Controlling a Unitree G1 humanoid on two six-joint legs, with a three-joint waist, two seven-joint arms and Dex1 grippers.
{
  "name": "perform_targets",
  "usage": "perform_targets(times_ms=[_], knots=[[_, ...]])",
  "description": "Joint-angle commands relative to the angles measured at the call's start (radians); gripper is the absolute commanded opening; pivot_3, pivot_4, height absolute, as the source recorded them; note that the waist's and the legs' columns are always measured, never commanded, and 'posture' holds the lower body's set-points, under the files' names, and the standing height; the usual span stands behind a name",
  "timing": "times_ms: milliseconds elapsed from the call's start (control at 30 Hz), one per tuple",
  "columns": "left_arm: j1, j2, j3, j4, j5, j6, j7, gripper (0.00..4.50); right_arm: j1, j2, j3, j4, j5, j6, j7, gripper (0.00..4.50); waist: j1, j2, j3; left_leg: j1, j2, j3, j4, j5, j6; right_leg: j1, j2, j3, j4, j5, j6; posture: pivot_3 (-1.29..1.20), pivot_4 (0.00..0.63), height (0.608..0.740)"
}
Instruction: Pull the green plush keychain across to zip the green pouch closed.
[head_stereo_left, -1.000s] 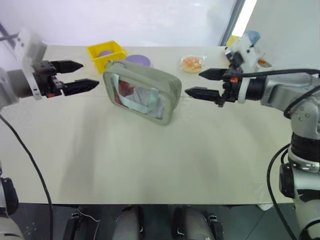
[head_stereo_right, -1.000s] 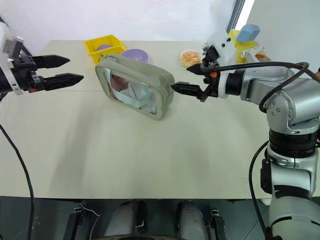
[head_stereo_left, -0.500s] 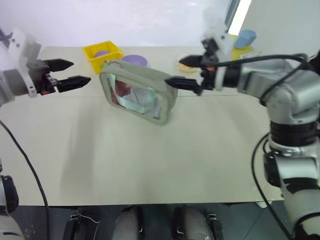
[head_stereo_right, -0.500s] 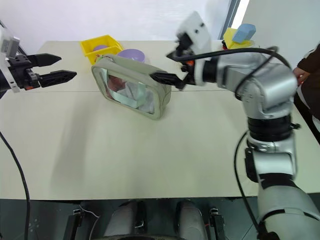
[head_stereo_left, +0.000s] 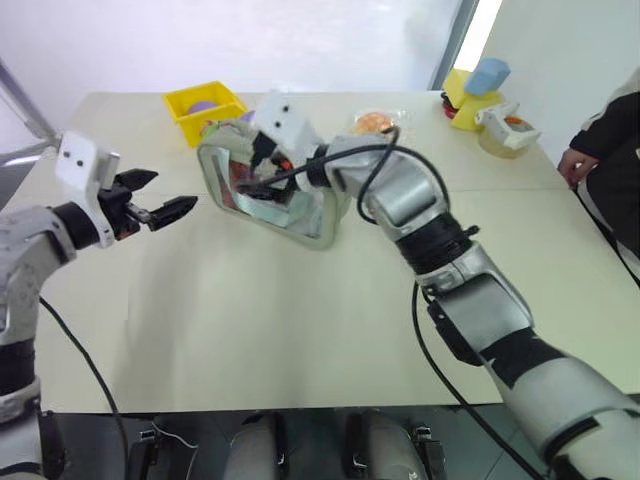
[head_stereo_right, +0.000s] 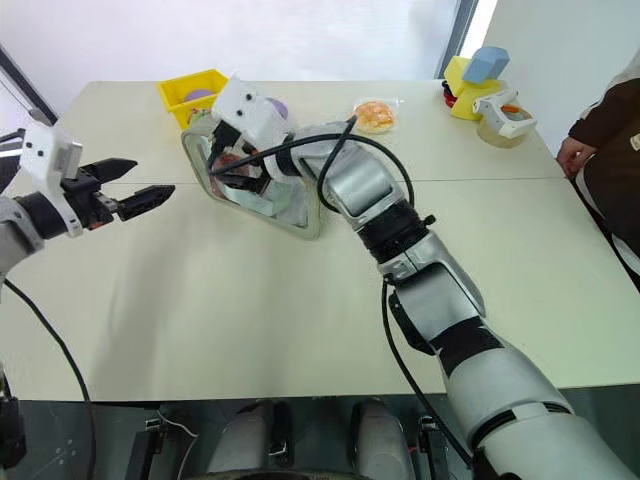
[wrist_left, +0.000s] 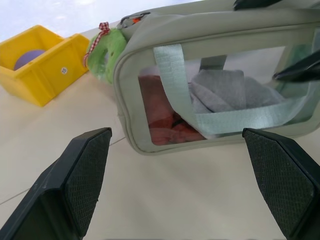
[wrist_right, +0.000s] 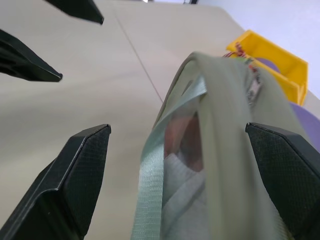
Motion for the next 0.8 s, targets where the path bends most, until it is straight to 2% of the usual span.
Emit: perform_targets(times_ms=[33, 67, 267, 433, 533, 800], knots=[[0.001, 0.012, 0.061, -0.057, -0.023, 0.006, 0.027, 4.50, -0.023, -0.001, -0.013, 0.029, -0.044, -0.061, 0.028, 3.64, -0.001, 0.000, 0.000, 0.000, 0.000, 0.000, 0.000, 0.000, 0.000, 0.000, 0.000, 0.000, 0.000, 0.000, 0.000, 0.00, 0.150, 0.739], [0.001, 0.013, 0.063, -0.055, -0.025, 0.006, 0.032, 4.50, -0.023, -0.003, -0.020, 0.027, -0.045, -0.068, 0.038, 3.23, -0.002, 0.000, 0.000, 0.000, 0.000, 0.000, 0.000, 0.000, 0.000, 0.000, 0.000, 0.000, 0.000, 0.000, 0.000, 0.00, 0.150, 0.739], [0.003, 0.021, 0.053, -0.031, -0.019, -0.015, 0.026, 4.50, 0.002, -0.053, -0.033, -0.047, -0.068, -0.116, 0.113, 0.05, -0.005, 0.000, 0.000, 0.001, 0.000, -0.002, 0.000, 0.000, 0.000, 0.000, 0.000, 0.000, 0.000, 0.000, 0.000, 0.00, 0.150, 0.739], [-0.031, 0.065, 0.070, 0.055, -0.013, -0.040, -0.010, 4.50, 0.050, -0.168, -0.048, -0.206, -0.035, -0.178, 0.291, 0.01, -0.004, 0.000, 0.000, 0.000, 0.000, -0.002, -0.001, 0.000, 0.000, 0.000, 0.000, 0.000, 0.000, 0.000, 0.000, 0.00, 0.150, 0.739], [-0.061, 0.101, 0.079, 0.111, -0.016, -0.056, -0.036, 4.50, 0.067, -0.214, -0.065, -0.284, -0.014, -0.112, 0.341, 0.01, -0.007, 0.000, 0.000, 0.000, 0.000, -0.001, 0.000, 0.000, 0.000, 0.000, 0.000, 0.000, 0.000, 0.000, 0.000, 0.00, 0.150, 0.739], [-0.094, 0.121, 0.049, 0.151, -0.014, -0.089, -0.071, 4.50, 0.177, -0.211, -0.025, -0.524, -0.002, 0.189, 0.306, 0.01, -0.008, 0.000, 0.000, 0.001, 0.000, 0.000, 0.000, 0.000, 0.000, 0.000, 0.000, 0.000, 0.001, 0.000, 0.000, 0.00, 0.150, 0.739]])
